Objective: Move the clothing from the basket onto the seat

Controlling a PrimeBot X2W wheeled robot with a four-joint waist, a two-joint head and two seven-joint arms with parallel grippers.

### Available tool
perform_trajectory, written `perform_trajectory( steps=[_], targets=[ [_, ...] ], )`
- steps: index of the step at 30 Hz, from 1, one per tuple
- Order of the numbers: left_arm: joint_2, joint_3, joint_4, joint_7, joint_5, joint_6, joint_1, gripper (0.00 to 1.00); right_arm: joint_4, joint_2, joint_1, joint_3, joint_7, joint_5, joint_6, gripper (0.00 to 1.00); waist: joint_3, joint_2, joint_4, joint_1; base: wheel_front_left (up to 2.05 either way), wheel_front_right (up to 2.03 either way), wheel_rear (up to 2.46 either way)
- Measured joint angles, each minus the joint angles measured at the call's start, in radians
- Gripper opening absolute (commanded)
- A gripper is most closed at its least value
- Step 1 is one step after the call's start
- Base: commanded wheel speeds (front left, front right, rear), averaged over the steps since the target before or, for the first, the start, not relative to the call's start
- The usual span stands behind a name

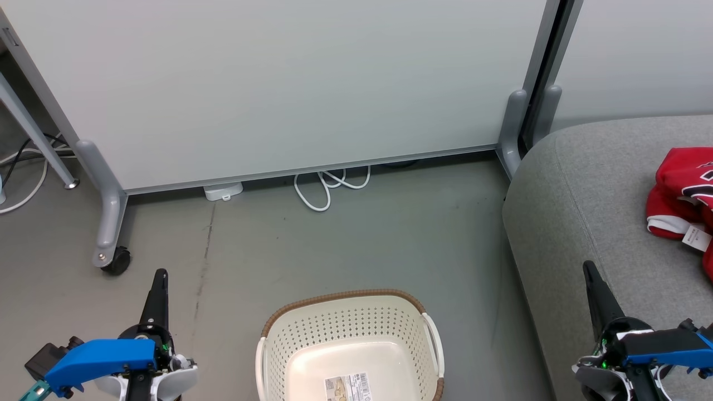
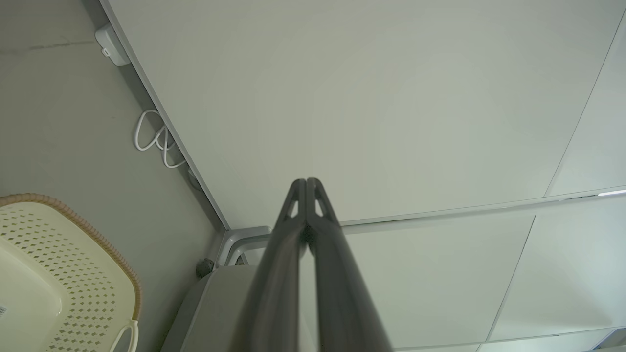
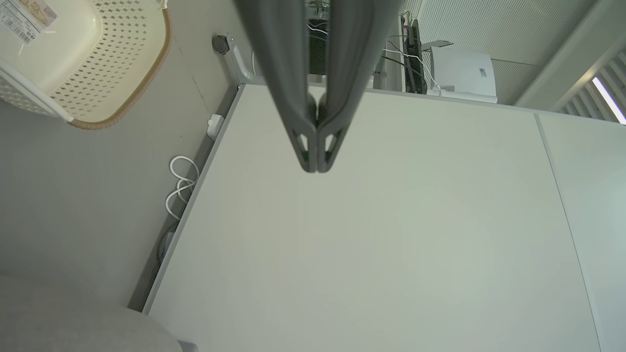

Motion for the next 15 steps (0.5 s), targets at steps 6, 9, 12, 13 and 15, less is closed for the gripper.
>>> perform_trajectory(
  steps=[6,9,12,13,15],
  targets=[
    [-0.002,0.007,-0.007,0.012,-0.038,0.0,-0.002,0.0,-0.003,0.0,-0.001,-0.003,0.009,0.043,0.0,0.0,0.0,0.0,-0.001,0.0,0.0,0.0,0.0],
    [-0.002,0.011,-0.009,0.017,-0.055,0.0,-0.006,0.0,-0.005,0.0,-0.001,-0.004,0.014,0.063,0.0,0.0,0.0,0.0,-0.002,0.0,0.0,0.0,0.0],
    [-0.003,0.016,-0.012,0.023,-0.071,0.0,-0.007,0.0,-0.006,0.0,-0.001,-0.005,0.018,0.086,0.0,0.0,0.0,0.0,-0.002,0.0,0.0,0.0,0.0],
    [-0.004,0.017,-0.013,0.026,-0.077,0.0,-0.007,0.0,-0.007,0.0,-0.002,-0.005,0.018,0.092,0.0,0.0,0.0,0.0,-0.002,0.0,0.0,0.0,0.0],
    [-0.005,0.02,-0.015,0.027,-0.09,0.0,-0.009,0.0,-0.007,0.0,-0.002,-0.006,0.021,0.104,0.0,0.0,0.0,0.0,-0.003,0.0,0.0,0.0,0.0]
  ],
)
